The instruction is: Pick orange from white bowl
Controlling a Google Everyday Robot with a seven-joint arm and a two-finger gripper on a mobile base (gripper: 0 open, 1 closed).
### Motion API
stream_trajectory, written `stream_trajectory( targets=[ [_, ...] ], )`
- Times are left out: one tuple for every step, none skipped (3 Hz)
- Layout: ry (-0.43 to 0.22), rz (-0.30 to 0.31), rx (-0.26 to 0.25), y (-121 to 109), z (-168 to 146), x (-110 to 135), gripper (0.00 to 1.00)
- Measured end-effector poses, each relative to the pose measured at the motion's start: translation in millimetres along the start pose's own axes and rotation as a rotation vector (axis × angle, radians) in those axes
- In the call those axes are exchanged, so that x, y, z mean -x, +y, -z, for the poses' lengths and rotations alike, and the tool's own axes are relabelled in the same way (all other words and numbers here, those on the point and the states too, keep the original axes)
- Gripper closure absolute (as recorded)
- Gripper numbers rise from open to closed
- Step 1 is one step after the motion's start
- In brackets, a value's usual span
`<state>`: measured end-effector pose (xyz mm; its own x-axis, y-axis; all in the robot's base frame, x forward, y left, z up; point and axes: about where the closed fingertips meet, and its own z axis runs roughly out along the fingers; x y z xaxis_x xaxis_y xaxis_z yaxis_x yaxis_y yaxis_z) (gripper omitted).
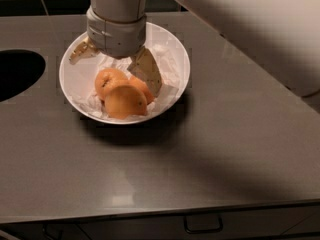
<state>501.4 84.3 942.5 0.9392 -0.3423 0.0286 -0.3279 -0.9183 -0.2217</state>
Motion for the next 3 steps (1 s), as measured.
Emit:
stream_trajectory(
  targets=[
    [-0.011,0.000,0.003,0,-9,-3,0.00],
    [-0.023,0.003,0.006,-1,-17,-5,0.00],
    [-0.030,0.014,0.013,-4,-23,-6,0.00]
  ],
)
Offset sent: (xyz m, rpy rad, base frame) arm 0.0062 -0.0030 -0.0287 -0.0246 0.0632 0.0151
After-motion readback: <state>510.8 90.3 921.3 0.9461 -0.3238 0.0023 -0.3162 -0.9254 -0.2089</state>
